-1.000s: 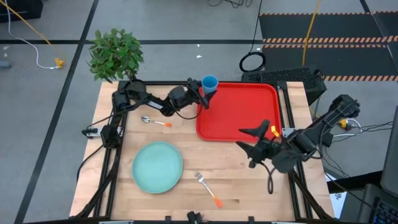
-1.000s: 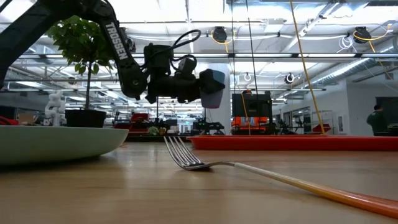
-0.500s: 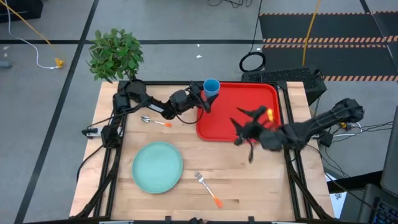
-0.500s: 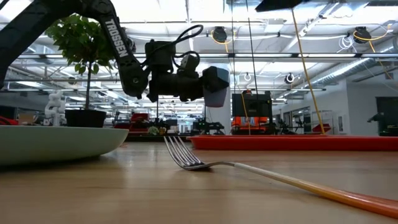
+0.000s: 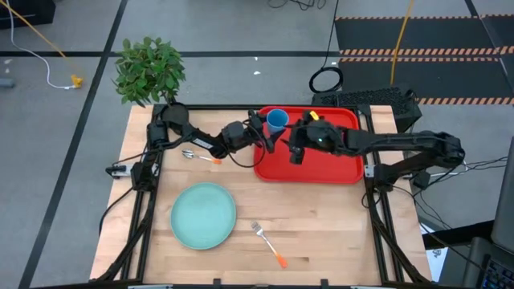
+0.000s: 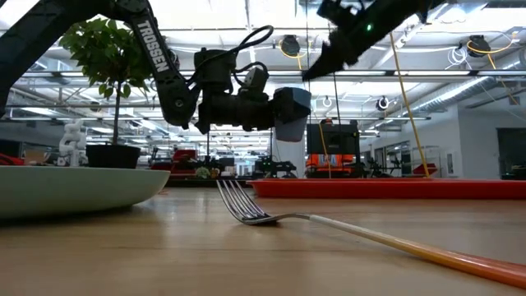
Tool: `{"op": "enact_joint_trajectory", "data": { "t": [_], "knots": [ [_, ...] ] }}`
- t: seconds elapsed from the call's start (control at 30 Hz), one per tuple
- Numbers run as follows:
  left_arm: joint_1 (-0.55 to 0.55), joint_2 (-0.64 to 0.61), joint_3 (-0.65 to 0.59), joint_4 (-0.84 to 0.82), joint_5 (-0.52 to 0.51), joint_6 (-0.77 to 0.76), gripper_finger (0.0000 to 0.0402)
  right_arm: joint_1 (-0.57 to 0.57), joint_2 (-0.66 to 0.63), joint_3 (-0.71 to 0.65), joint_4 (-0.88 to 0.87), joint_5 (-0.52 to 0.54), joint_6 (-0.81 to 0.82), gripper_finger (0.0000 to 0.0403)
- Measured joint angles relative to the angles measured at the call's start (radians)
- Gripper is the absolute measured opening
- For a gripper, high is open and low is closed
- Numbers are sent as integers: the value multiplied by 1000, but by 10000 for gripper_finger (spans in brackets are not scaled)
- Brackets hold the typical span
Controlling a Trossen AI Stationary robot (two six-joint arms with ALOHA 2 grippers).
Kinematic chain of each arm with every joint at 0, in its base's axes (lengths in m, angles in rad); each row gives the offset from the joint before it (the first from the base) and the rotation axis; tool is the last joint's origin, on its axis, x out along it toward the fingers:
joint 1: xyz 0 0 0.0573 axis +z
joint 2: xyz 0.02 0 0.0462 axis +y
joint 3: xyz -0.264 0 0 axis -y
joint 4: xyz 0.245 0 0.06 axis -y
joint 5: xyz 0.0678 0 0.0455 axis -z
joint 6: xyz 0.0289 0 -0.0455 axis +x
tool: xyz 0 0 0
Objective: Pick and place plate/cup/fork/spoon on tray
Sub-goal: Put the blue cup on the red tray
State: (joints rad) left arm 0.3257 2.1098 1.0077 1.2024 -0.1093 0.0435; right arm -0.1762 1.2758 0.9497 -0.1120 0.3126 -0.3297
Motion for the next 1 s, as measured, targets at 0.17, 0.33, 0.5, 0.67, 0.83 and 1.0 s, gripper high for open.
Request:
{"op": "enact_joint_trajectory", "data": {
  "t": [0.17,0.33,0.5,0.67,0.83,1.0],
  "knots": [
    [1,-1,0,-12,0,30,347,-30,39,4,26,-4,-101,207],
    [-1,-1,0,-20,1,38,347,-58,50,4,29,-13,-110,173],
    [-4,-1,0,-26,5,41,347,-80,49,4,24,-69,-131,112],
    [-20,-1,0,-26,6,97,347,-87,49,4,21,-128,-210,63],
    [-34,-1,0,-25,4,158,347,-86,49,3,11,-137,-265,30],
    [-36,-1,0,-30,4,166,347,-86,48,3,-10,-138,-281,5]
  ]
}}
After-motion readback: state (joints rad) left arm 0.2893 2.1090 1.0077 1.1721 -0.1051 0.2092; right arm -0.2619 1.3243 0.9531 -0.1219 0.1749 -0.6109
